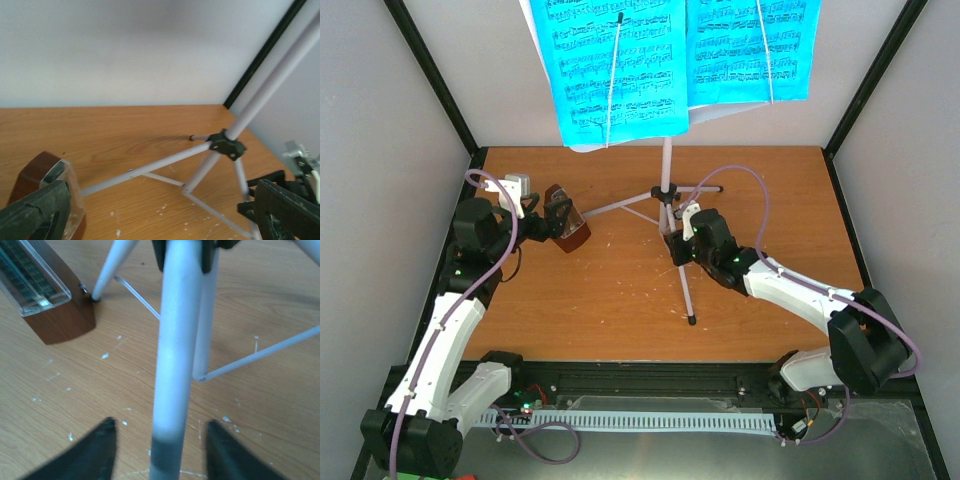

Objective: Pack up the instrument practice props

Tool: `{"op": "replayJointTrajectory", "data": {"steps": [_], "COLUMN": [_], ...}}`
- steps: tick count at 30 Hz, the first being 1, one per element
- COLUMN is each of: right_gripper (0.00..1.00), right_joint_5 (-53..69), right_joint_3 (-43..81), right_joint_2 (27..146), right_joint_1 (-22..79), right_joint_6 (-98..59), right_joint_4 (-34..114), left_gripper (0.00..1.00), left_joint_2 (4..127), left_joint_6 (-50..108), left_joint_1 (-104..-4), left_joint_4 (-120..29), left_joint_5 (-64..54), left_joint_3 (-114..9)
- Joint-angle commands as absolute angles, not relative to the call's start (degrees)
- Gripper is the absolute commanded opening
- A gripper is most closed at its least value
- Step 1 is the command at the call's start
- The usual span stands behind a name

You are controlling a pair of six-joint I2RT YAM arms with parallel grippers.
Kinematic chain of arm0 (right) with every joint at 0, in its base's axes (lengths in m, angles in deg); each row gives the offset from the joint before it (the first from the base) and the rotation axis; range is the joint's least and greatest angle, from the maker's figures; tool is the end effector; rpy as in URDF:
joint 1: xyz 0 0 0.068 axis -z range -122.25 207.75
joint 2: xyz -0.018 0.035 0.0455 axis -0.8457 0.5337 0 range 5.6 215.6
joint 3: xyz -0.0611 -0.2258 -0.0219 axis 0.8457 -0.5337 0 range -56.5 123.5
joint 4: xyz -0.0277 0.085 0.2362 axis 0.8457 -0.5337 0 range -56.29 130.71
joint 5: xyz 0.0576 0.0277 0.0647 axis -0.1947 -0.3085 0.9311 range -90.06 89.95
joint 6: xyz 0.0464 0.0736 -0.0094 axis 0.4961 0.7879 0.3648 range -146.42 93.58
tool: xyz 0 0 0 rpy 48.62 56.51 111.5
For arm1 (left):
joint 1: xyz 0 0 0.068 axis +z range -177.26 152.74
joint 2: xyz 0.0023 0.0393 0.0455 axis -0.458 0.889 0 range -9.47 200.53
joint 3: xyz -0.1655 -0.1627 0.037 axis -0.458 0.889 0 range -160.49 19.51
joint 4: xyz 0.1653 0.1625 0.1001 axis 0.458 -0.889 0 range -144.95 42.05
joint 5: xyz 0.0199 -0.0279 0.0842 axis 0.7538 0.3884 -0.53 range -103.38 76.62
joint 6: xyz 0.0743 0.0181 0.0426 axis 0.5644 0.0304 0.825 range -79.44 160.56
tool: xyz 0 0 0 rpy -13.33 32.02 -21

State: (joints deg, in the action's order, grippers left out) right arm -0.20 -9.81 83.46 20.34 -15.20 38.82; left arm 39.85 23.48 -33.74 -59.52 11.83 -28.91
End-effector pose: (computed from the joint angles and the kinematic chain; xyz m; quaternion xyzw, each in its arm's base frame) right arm 0.2642 0.2017 0.1799 -0.1985 0.8563 0.1953 0.4349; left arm 0.2454 -0.0613 0.3091 0.0658 0.7702 -0.2914 0.5635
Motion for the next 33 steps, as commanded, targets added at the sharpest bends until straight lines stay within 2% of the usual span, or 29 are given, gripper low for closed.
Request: {"op": "replayJointTrajectory", "data": {"steps": [1, 7, 12, 17, 23, 28, 33], "right_gripper": [0.71, 0.85, 0.87, 0.87, 0.83, 0.76, 0.76], "right_joint_5": [1.4, 3.5, 11.4, 25.0, 33.8, 32.4, 26.2], "right_joint_3": [-9.8, -10.4, -5.4, 3.0, 13.7, 20.6, 32.1], "right_joint_2": [78.3, 68.3, 60.3, 56.4, 58.5, 60.0, 65.7], "right_joint_1": [21.3, 24.6, 26.0, 25.9, 25.9, 26.0, 25.9], "right_joint_6": [-16.2, -13.4, -12.1, -10.5, -7.9, -6.3, -5.8], "right_joint_4": [38.2, 32.6, 25.8, 23.4, 25.0, 29.8, 25.4], "left_gripper": [0.99, 0.99, 0.99, 0.87, 0.77, 0.70, 0.67], "left_joint_2": [35.7, 33.1, 38.7, 44.0, 50.9, 58.0, 60.8], "left_joint_6": [20.9, 19.9, 18.3, 15.5, 16.5, 21.5, 20.9], "left_joint_1": [-33.4, -33.4, -33.4, -33.5, -37.3, -50.4, -53.9], "left_joint_4": [-61.1, -63.7, -64.9, -62.9, -64.2, -69.8, -68.4], "left_joint_5": [17.4, 22.2, 35.4, 43.3, 40.7, 28.6, 23.7], "left_joint_3": [-33.0, -39.1, -50.2, -58.5, -69.0, -77.7, -81.5]}}
